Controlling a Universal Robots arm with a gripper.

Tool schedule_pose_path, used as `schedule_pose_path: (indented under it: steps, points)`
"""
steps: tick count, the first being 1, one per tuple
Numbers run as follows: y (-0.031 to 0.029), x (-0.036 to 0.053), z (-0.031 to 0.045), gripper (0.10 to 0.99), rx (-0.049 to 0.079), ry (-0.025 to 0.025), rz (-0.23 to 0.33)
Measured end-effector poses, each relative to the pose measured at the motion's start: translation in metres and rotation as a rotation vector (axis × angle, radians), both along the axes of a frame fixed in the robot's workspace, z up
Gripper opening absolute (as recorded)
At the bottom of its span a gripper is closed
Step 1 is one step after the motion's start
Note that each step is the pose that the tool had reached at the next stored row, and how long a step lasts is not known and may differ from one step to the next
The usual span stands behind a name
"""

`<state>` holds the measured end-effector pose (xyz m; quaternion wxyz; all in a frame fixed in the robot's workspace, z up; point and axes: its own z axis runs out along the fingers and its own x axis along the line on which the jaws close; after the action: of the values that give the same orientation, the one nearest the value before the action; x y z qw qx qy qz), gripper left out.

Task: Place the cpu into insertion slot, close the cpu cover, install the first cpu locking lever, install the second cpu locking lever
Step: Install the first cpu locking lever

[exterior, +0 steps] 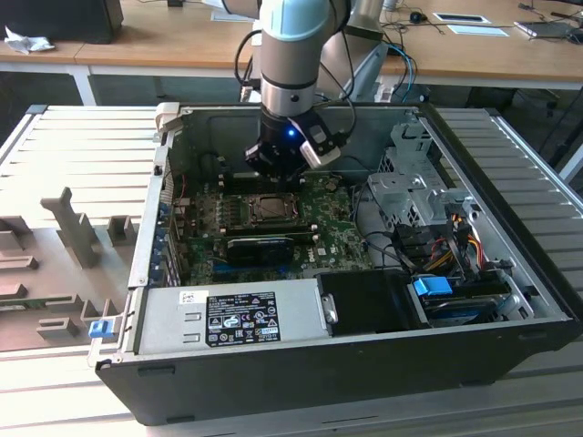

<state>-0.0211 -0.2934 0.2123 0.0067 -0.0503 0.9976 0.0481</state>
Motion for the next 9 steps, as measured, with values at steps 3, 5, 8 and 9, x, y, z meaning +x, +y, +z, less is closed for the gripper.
schedule_pose_path:
  steps: [3, 5, 8, 9]
  points:
    - [-0.0004, 0.0001, 0.0067, 0.106, 0.0, -0.0001, 0.0]
    - [-0.002, 0.0, 0.0068, 0.106, 0.0, 0.0003, 0.0]
    - [-0.0046, 0.0, 0.0068, 0.106, 0.0, 0.0003, 0.0]
    - [-0.0053, 0.0, 0.0068, 0.106, 0.0, 0.0003, 0.0]
